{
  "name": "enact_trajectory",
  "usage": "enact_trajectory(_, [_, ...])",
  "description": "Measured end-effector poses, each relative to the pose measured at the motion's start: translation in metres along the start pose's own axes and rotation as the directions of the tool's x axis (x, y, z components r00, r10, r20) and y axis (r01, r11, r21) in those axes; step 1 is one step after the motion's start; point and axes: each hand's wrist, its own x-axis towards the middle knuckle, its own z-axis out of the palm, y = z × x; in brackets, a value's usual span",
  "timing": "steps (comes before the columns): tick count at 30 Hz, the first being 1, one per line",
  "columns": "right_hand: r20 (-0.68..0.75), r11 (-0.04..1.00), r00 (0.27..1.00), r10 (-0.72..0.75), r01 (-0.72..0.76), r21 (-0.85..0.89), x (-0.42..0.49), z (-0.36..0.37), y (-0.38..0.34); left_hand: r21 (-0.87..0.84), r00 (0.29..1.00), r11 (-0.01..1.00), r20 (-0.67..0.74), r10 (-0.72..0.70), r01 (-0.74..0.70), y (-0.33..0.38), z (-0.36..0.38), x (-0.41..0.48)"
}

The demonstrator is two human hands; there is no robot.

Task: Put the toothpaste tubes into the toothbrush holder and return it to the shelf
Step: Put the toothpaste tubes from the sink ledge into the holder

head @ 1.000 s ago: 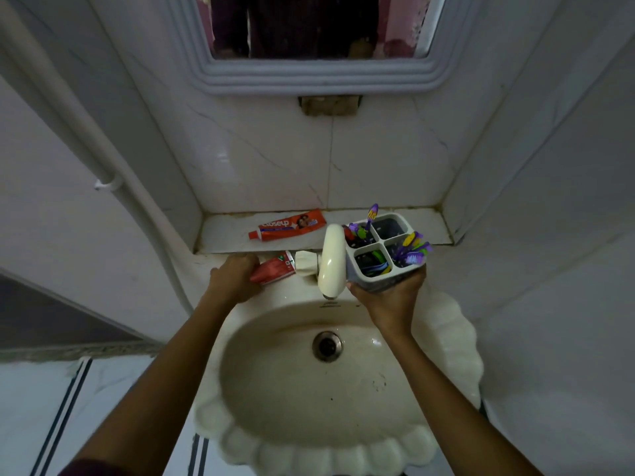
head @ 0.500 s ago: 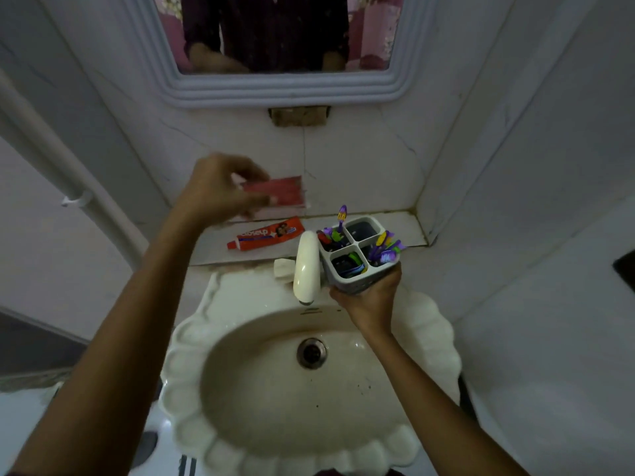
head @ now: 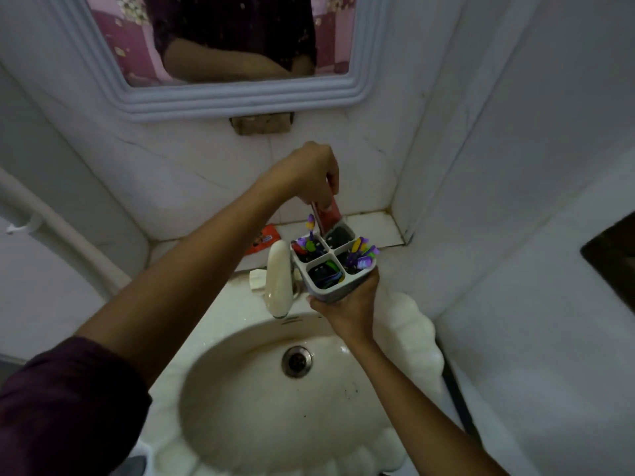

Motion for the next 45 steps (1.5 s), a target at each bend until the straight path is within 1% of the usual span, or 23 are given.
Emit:
enact_trajectory(3, [-0.006, 1.0, 1.0, -0.004, 0.004, 0.005, -0.001, 0.0, -0.001, -0.073, 0.996, 0.997, 0.079, -0.032, 0.038, -0.004, 0.0, 0.0])
enact_trajectory(6, [-0.012, 1.0, 1.0, -0.009, 0.008, -0.008, -0.002, 0.001, -0.002, -0.101, 0.989, 0.994, 0.143, -0.037, 0.051, -0.003, 0.006, -0.004])
enact_trajectory(9, [-0.004, 1.0, 1.0, -0.005, 0.005, -0.014, -0.004, 0.001, -0.005, -0.089, 0.991, 0.995, 0.125, -0.043, 0.054, 0.001, 0.017, -0.003])
enact_trajectory(12, [0.0, 1.0, 1.0, -0.004, 0.004, -0.009, -0.004, 0.0, -0.007, -0.027, 0.982, 0.997, 0.178, -0.068, 0.074, 0.004, 0.032, 0.001])
enact_trajectory(14, [0.01, 1.0, 1.0, -0.011, 0.011, -0.008, -0.002, -0.002, -0.01, -0.058, 0.975, 0.993, 0.201, -0.093, 0.106, 0.001, 0.037, 0.005])
enact_trajectory(15, [0.016, 1.0, 1.0, -0.014, 0.014, -0.007, -0.001, -0.003, -0.011, -0.096, 0.98, 0.989, 0.174, -0.094, 0.112, -0.003, 0.035, 0.004])
enact_trajectory(17, [0.02, 1.0, 1.0, -0.015, 0.015, -0.004, 0.001, -0.004, -0.011, -0.109, 0.996, 0.99, 0.014, -0.084, 0.085, -0.016, 0.022, -0.002])
enact_trajectory(19, [0.012, 1.0, 1.0, -0.012, 0.012, -0.001, 0.003, -0.004, -0.01, -0.169, 0.984, 0.981, -0.131, -0.122, 0.099, -0.04, 0.008, -0.017])
enact_trajectory(21, [-0.001, 1.0, 1.0, -0.005, 0.005, -0.001, 0.003, 0.0, -0.01, -0.225, 0.96, 0.959, -0.179, -0.215, 0.172, -0.075, 0.004, -0.033])
enact_trajectory(23, [-0.008, 1.0, 1.0, -0.01, 0.01, -0.009, 0.001, 0.001, -0.011, -0.168, 0.937, 0.937, -0.119, -0.328, 0.307, -0.114, 0.016, -0.047])
enact_trajectory(25, [-0.009, 1.0, 1.0, -0.022, 0.022, -0.008, -0.001, 0.003, -0.012, -0.101, 0.892, 0.889, -0.021, -0.451, 0.447, -0.153, 0.039, -0.059])
enact_trajectory(26, [-0.006, 1.0, 1.0, -0.022, 0.022, -0.005, -0.001, 0.003, -0.01, -0.099, 0.863, 0.858, 0.01, -0.505, 0.504, -0.17, 0.052, -0.065])
enact_trajectory(27, [-0.002, 1.0, 1.0, -0.024, 0.024, -0.001, 0.0, 0.003, -0.008, -0.106, 0.836, 0.83, 0.023, -0.548, 0.547, -0.185, 0.063, -0.071])
enact_trajectory(29, [-0.003, 0.999, 0.999, -0.038, 0.038, 0.005, 0.001, 0.004, -0.006, -0.102, 0.813, 0.807, 0.03, -0.582, 0.582, -0.204, 0.083, -0.08])
enact_trajectory(31, [0.002, 0.999, 0.999, -0.042, 0.042, 0.009, 0.002, 0.005, -0.005, -0.106, 0.819, 0.813, 0.03, -0.572, 0.572, -0.21, 0.097, -0.084])
enact_trajectory(34, [0.009, 0.999, 0.999, -0.046, 0.046, 0.011, 0.002, 0.004, -0.005, -0.178, 0.834, 0.824, -0.034, -0.551, 0.537, -0.21, 0.112, -0.082])
enact_trajectory(38, [0.016, 0.999, 0.998, -0.054, 0.054, 0.001, 0.0, 0.003, -0.008, -0.23, 0.856, 0.843, -0.071, -0.513, 0.486, -0.205, 0.104, -0.081])
enact_trajectory(41, [0.017, 0.998, 0.998, -0.06, 0.06, 0.005, 0.001, 0.002, -0.011, -0.292, 0.849, 0.861, -0.214, -0.484, 0.417, -0.193, 0.071, -0.089])
enact_trajectory(43, [0.017, 0.998, 0.998, -0.061, 0.061, 0.011, 0.002, 0.003, -0.011, -0.329, 0.834, 0.88, -0.326, -0.446, 0.342, -0.178, 0.04, -0.1])
enact_trajectory(45, [0.012, 0.998, 0.998, -0.057, 0.057, 0.02, 0.002, 0.003, -0.011, -0.358, 0.831, 0.901, -0.4, -0.386, 0.245, -0.153, 0.008, -0.114])
